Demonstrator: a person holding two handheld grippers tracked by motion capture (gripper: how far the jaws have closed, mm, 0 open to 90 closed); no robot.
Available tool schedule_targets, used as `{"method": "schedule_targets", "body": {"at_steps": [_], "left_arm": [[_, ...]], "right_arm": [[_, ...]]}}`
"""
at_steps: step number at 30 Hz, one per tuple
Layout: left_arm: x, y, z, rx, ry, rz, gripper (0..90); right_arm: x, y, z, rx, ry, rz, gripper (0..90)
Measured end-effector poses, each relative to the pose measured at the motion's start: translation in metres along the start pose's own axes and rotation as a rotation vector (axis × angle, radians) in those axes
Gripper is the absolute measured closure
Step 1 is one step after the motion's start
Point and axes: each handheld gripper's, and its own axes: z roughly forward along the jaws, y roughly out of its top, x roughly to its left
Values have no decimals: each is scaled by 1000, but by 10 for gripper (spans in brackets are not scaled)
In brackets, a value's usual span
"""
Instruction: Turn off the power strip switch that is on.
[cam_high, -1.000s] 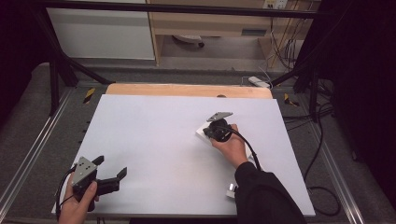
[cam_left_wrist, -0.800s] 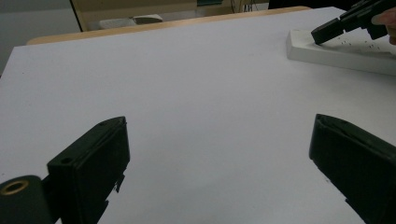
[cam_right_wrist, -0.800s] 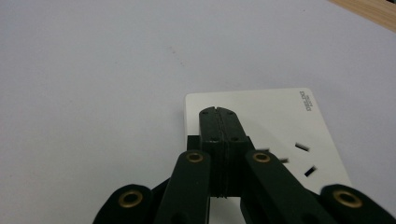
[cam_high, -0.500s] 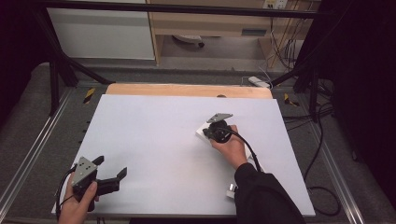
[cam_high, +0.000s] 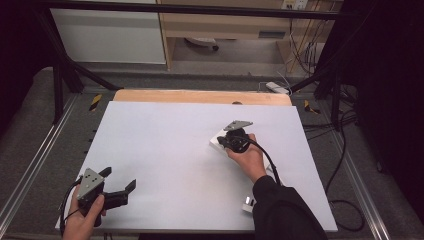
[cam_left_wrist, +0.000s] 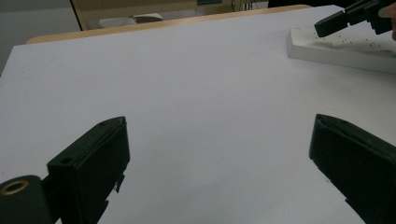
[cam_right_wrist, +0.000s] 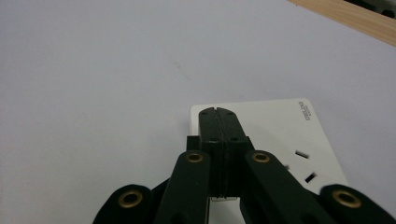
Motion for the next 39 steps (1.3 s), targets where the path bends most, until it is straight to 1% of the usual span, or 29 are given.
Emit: {"method": "schedule_targets", "body": {"at_steps": [4, 6, 9, 14, 18, 26, 33, 34, 36, 39], "left_arm": [[0, 0, 0, 3, 0, -3, 50], [1, 0, -1, -2, 8, -5, 50], [1, -1, -1, -2, 7, -7, 50], [0, -1, 0, 3, 3, 1, 50], [2, -1, -1, 0, 4, -4, 50], [1, -1, -1, 2, 4, -3, 50], [1, -1, -1, 3, 4, -3, 50], [1, -1, -1, 2, 4, -4, 50], [1, -1, -1, 3, 3, -3, 50], [2, -2, -1, 5, 3, -4, 49]], "right_arm": [[-1, 2, -5, -25, 0, 11, 900], [-2, 2, -7, -35, 0, 15, 900], [-3, 3, -11, -47, -1, 25, 900], [-5, 4, -15, -69, 2, 36, 900], [-7, 6, -20, -85, -1, 47, 900], [-12, 9, -33, -108, -8, 52, 900], [-18, 8, -46, -135, -14, 68, 900], [-19, 8, -48, -136, -13, 77, 897], [-20, 8, -51, -137, -10, 80, 863], [-21, 9, -55, -142, -13, 87, 783]]}}
